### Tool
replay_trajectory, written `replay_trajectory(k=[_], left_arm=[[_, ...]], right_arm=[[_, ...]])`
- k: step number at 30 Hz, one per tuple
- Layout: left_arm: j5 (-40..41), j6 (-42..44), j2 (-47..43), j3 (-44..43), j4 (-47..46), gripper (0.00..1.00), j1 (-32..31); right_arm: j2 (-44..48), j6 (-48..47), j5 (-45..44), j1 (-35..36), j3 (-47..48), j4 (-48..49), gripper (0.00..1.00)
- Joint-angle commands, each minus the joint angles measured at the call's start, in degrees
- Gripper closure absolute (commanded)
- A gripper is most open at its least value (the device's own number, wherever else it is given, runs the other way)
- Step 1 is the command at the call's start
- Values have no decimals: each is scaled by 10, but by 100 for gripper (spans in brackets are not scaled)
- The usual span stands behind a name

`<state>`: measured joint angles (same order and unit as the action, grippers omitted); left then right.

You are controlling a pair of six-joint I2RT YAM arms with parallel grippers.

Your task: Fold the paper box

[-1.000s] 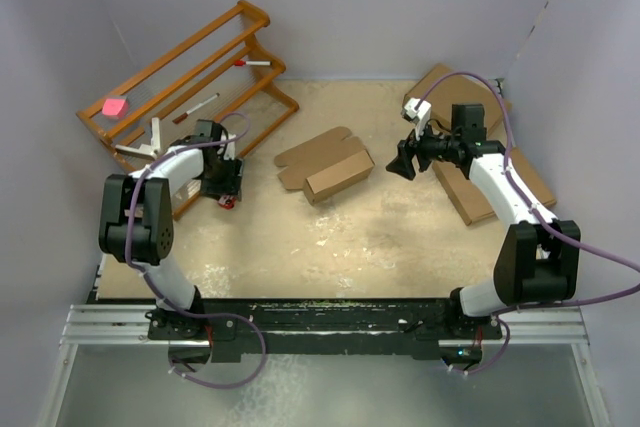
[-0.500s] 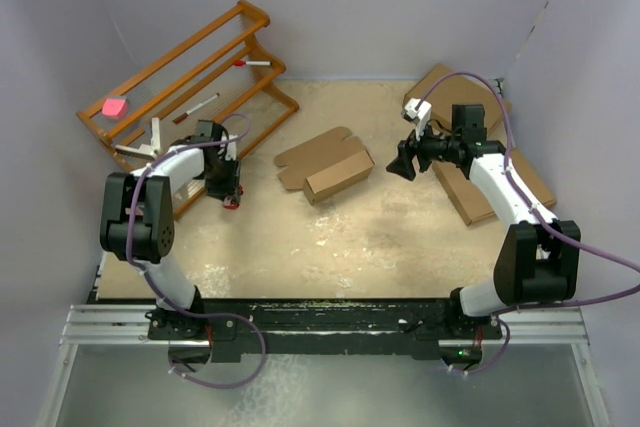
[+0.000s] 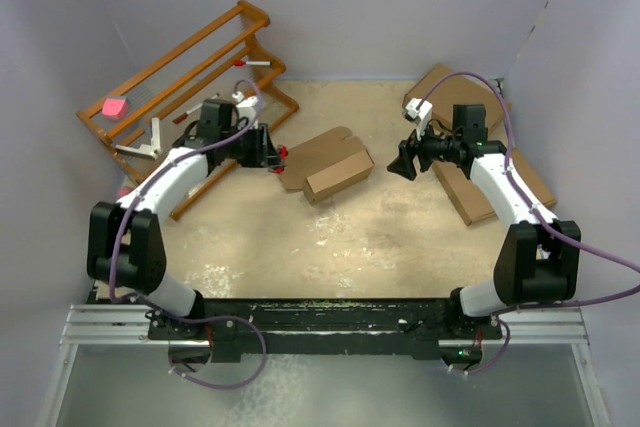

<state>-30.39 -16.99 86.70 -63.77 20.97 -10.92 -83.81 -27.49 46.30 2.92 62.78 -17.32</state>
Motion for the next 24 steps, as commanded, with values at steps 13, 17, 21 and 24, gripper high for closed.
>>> replay_trajectory(k=[13,17,21,24], left_arm=[[-62,30,245,-258,17,84,-93],[-64,45,270,-279,39,84,-121],[-65,54,285,-288,53,84,-143],[-55,65,291,-301,77,84,-160]], right_arm=[[26,-9,32,-15,4,-2,26],[26,-10,34,-17,5,-3,26],[28,-9,37,-18,6,-4,26],[31,-9,38,-21,5,-4,26]])
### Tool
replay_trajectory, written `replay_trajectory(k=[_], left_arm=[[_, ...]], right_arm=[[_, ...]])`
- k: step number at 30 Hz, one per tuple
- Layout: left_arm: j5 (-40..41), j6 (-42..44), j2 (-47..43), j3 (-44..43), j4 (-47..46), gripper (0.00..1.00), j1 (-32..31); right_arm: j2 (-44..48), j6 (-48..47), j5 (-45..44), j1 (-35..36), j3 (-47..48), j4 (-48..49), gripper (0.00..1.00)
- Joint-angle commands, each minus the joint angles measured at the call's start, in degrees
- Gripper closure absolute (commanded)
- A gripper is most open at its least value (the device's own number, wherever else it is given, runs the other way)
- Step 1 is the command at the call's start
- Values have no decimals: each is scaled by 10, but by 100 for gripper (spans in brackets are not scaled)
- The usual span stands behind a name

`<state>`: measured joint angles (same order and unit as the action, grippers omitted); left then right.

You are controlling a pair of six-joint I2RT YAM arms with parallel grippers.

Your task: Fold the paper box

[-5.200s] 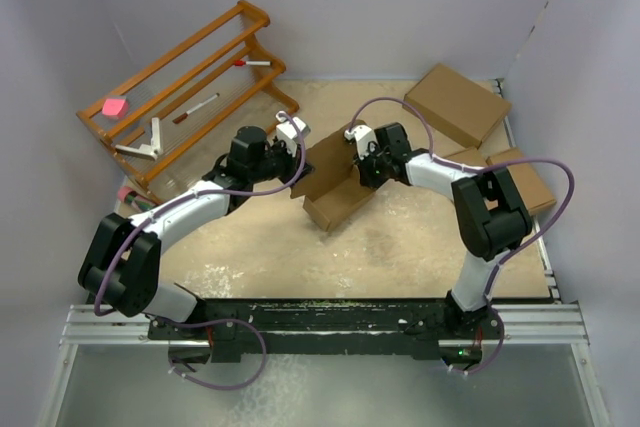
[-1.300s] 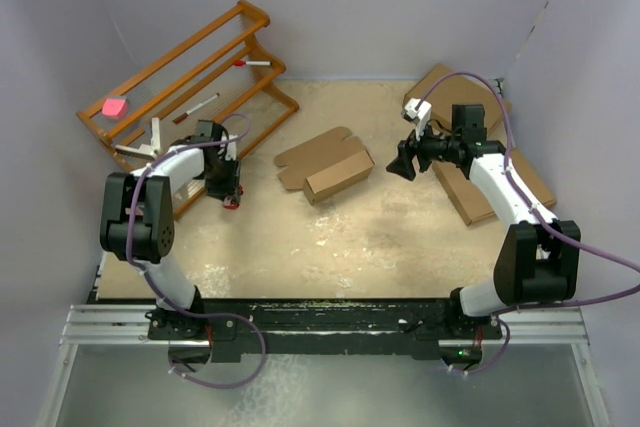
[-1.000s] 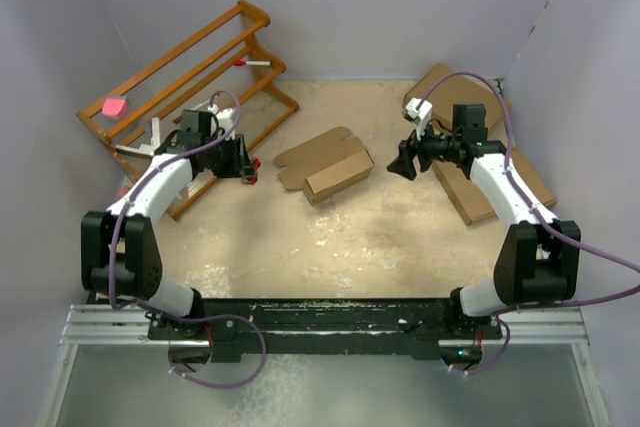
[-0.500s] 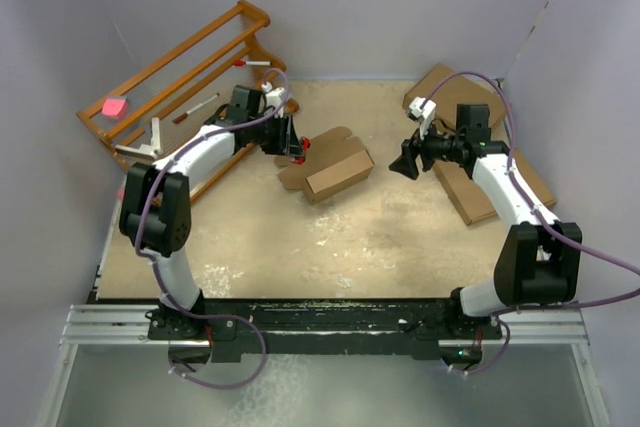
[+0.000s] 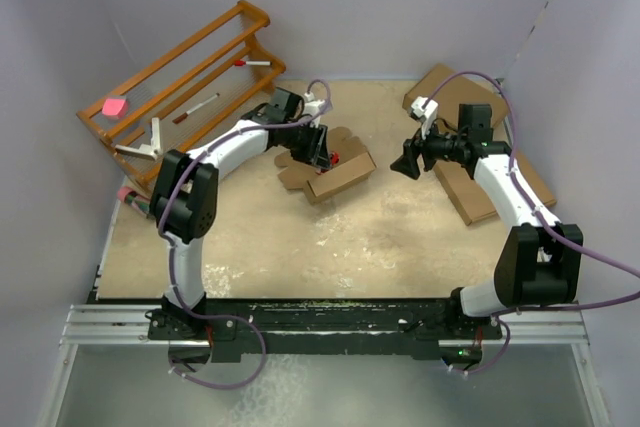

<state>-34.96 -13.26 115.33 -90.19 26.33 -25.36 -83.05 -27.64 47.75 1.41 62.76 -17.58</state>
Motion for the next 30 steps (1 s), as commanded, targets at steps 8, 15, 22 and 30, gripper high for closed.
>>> replay_trajectory(k=[8,15,22,30], left_arm=[[-9,38,-1,-49,43,84,-69],[16,38,10,-47,59,82,-115],[49,36,26,-46,68,80,-148],[79,33,38,-51,79,70,-173]], right_arm=[[26,-7,29,-10,6,-2,26],[28,-7,33,-14,7,-3,25],[27,-7,35,-16,7,-3,25],[25,-7,36,-17,6,-3,25]])
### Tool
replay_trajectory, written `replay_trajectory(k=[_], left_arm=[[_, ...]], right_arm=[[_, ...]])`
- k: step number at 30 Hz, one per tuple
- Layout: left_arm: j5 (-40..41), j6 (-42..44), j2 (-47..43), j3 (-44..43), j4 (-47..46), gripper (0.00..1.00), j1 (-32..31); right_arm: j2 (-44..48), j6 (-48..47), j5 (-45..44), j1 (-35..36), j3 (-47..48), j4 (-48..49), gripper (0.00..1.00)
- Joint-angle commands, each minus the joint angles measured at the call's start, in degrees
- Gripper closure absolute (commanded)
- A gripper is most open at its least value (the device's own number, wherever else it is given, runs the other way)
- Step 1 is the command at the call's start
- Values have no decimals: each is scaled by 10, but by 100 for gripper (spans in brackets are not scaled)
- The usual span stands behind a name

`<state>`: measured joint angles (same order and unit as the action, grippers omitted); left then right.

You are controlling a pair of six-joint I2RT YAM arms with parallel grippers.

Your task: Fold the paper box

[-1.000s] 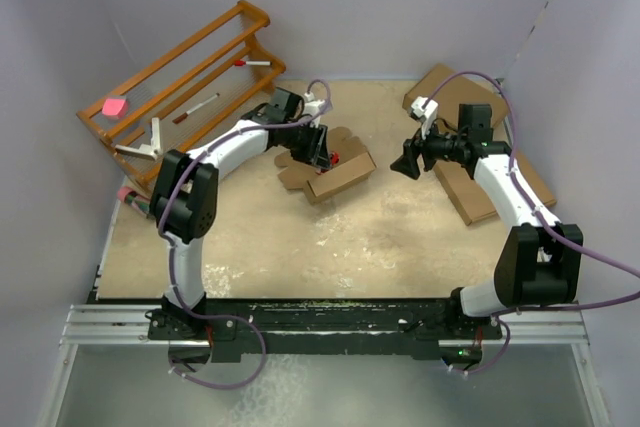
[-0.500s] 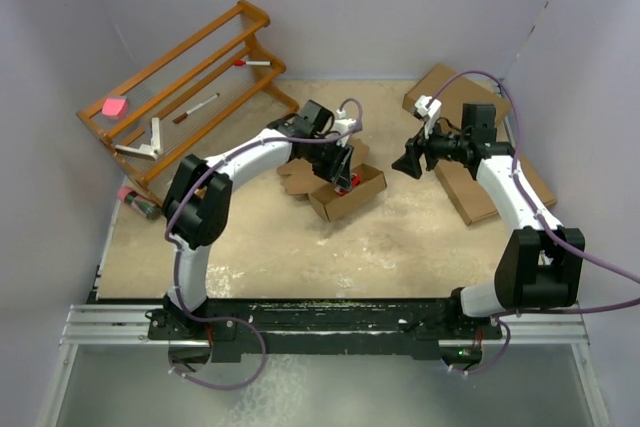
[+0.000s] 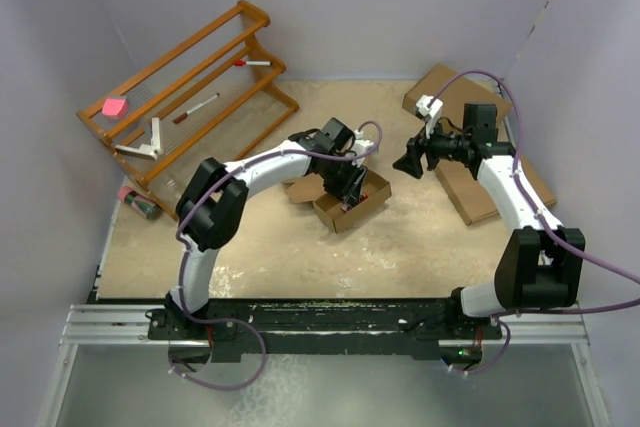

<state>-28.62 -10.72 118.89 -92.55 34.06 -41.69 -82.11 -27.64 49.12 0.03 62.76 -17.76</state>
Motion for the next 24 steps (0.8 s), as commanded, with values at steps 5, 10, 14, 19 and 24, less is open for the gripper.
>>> replay_trajectory(k=[5,10,14,19,24], left_arm=[[24,1,3,-33,3,62,-17],[33,-8,2,-33,3,53,-20],[44,-17,-8,-30,-4,42,-21],[52,-25,-17,-30,-14,37,-21],[77,-43,-54,-14,-40,37,-21]], right_arm=[[13,-8,21,-3,6,-1,25],[11,-8,24,-4,6,-2,25],[6,-5,33,-4,6,-2,25],[-7,2,49,-4,4,-1,25],[-35,26,57,-4,8,1,25]])
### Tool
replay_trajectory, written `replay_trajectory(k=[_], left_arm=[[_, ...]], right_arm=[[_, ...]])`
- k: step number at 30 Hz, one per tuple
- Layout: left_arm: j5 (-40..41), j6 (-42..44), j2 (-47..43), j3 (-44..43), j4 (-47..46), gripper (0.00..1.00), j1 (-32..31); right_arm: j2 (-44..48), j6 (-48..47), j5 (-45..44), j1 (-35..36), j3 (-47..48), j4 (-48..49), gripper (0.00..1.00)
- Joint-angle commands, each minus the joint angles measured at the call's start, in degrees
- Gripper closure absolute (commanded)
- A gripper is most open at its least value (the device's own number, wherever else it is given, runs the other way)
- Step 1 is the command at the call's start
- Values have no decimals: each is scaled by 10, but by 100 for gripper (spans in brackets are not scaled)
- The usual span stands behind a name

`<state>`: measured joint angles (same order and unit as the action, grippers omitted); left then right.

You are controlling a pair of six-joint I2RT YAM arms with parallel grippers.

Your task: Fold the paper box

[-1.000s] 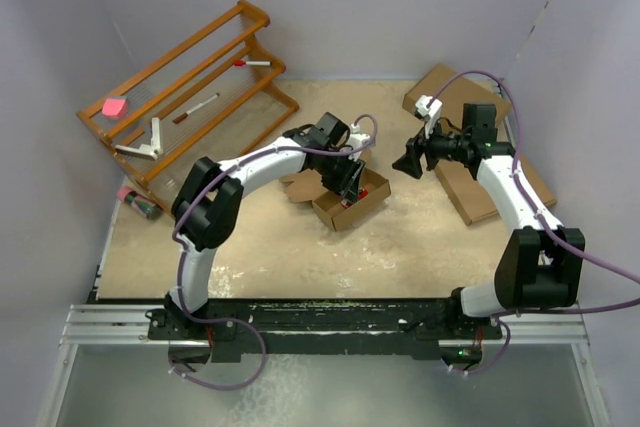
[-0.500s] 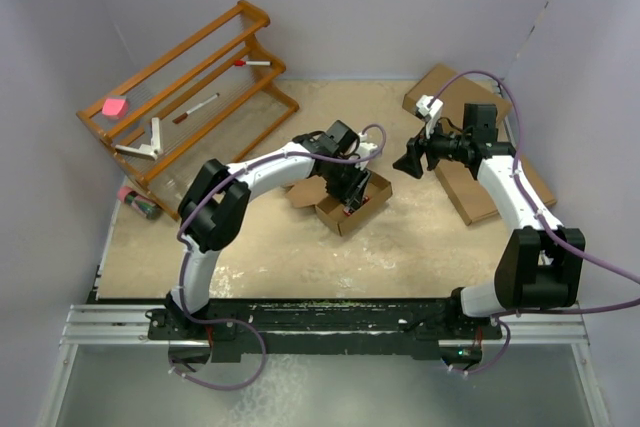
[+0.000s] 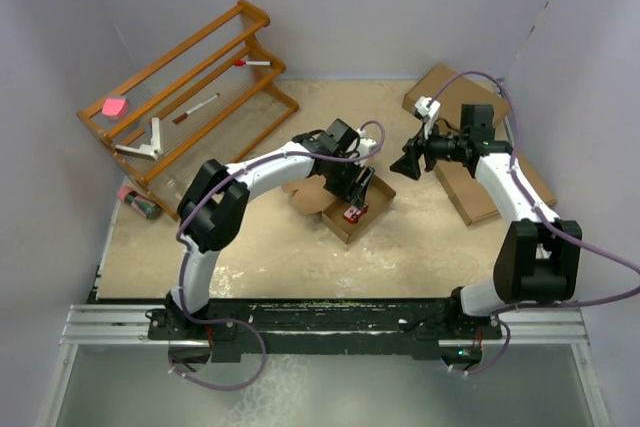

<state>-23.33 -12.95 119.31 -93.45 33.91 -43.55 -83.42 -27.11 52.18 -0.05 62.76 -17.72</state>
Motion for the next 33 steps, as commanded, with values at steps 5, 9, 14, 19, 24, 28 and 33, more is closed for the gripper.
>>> replay_trajectory(k=[5,9,14,19,24,28,33], left_arm=[[79,-44,-155,62,-124,36,-1],[140,-79,-269,194,-227,36,4],[168,-178,-420,393,-337,36,36],[147,-294,-526,555,-365,34,102],[130,-372,-562,648,-442,32,151],[80,-386,-502,642,-493,32,182],[7,-397,-413,621,-585,35,217]], right_arm=[[-47,49,19,-3,8,14,25],[-60,58,-4,-3,4,27,25],[-95,57,-31,-3,13,15,26],[-133,39,-39,-3,35,-19,29],[-150,32,-32,-2,41,-34,31],[-155,28,-28,-2,44,-40,31],[-153,26,-24,-2,45,-43,31]])
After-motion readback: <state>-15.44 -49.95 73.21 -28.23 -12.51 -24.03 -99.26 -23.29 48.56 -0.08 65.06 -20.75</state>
